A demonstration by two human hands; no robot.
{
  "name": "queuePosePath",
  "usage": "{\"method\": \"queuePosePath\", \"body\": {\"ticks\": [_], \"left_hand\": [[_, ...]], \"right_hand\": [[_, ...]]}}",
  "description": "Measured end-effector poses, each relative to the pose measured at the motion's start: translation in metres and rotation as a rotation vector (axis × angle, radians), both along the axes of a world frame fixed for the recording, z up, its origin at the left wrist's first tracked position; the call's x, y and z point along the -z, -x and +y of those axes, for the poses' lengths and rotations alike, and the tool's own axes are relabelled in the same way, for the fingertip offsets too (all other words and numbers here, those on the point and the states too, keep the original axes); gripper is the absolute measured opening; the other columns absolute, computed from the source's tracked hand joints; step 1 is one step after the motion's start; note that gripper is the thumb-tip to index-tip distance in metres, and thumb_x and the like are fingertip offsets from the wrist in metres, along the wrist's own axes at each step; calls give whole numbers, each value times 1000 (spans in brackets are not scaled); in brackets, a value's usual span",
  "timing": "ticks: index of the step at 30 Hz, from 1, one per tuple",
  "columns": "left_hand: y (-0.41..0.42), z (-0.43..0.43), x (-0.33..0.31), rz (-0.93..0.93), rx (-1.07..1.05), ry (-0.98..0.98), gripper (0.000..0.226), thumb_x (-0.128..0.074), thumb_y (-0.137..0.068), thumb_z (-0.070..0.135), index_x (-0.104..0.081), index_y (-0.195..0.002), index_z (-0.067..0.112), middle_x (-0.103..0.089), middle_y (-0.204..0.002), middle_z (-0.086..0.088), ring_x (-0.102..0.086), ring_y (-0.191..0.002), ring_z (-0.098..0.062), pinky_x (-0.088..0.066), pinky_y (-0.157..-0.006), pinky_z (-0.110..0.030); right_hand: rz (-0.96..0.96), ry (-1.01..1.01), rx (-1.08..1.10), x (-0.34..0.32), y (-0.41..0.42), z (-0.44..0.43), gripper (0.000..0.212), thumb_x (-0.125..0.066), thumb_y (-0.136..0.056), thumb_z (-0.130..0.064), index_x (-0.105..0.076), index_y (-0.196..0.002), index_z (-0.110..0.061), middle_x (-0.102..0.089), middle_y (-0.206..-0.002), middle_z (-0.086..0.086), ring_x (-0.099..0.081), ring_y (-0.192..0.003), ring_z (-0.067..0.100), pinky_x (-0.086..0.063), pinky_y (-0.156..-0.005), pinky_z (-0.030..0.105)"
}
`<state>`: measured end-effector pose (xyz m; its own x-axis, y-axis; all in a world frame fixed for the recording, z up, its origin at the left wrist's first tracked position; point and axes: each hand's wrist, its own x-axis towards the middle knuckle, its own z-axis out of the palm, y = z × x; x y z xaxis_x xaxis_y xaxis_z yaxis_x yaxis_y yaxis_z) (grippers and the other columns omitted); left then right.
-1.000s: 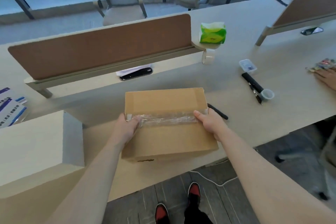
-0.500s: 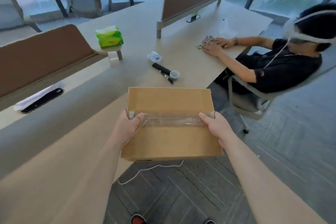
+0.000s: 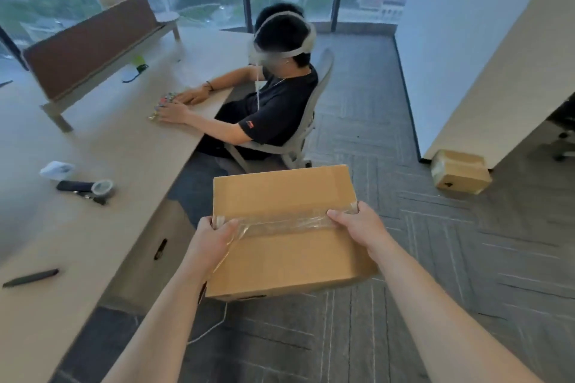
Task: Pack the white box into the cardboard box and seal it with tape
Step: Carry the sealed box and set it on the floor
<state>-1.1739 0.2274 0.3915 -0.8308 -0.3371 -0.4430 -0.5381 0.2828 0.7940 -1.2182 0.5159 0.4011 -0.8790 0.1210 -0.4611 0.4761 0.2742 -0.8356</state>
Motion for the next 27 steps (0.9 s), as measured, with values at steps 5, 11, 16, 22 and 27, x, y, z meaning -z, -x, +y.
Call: {"method": "queuePosePath", "body": {"ticks": [5,11,16,22,27], "left_hand": [[68,110,-6,13,170,-12,42,-61,-92,46,-41,-120,22,-59,-103,1,-58,-87,-14,-47,-66,-30],[163,242,8,22,414,-23,40,-61,-92,43,-46,-120,19,-60,-98,4,-58,-84,-12,-41,-59,-28],[245,342,24,14,597,-73,46,-61,-93,42,-46,-127,15,-60,-105,0,-57,-86,-13,-41,-60,-27],[316,463,20,1,822,-61,40,-59,-94,42,-46,-122,16,-58,-100,2,-58,-86,-13,-45,-61,-29],[345,569,24,-22,962,-65,40,-61,-92,46,-47,-120,22,-61,-102,3,-62,-92,-17,-52,-75,-36]], "right_hand": [[-15,5,195,3,5,112,39,-77,-84,-35,-58,-114,-17,-66,-103,-5,-61,-87,10,-43,-65,27],[-29,-26,436,13,28,232,40,-76,-85,-38,-57,-114,-18,-65,-102,-6,-59,-85,8,-42,-63,27],[-45,-72,627,17,62,312,45,-77,-82,-40,-59,-116,-19,-67,-108,-3,-62,-89,12,-45,-67,30],[-70,-72,852,14,80,398,46,-79,-81,-40,-58,-115,-17,-67,-107,-1,-63,-90,15,-50,-73,33],[-64,-28,999,17,77,476,42,-78,-83,-36,-57,-114,-16,-64,-98,-6,-61,-85,12,-45,-64,30]]}}
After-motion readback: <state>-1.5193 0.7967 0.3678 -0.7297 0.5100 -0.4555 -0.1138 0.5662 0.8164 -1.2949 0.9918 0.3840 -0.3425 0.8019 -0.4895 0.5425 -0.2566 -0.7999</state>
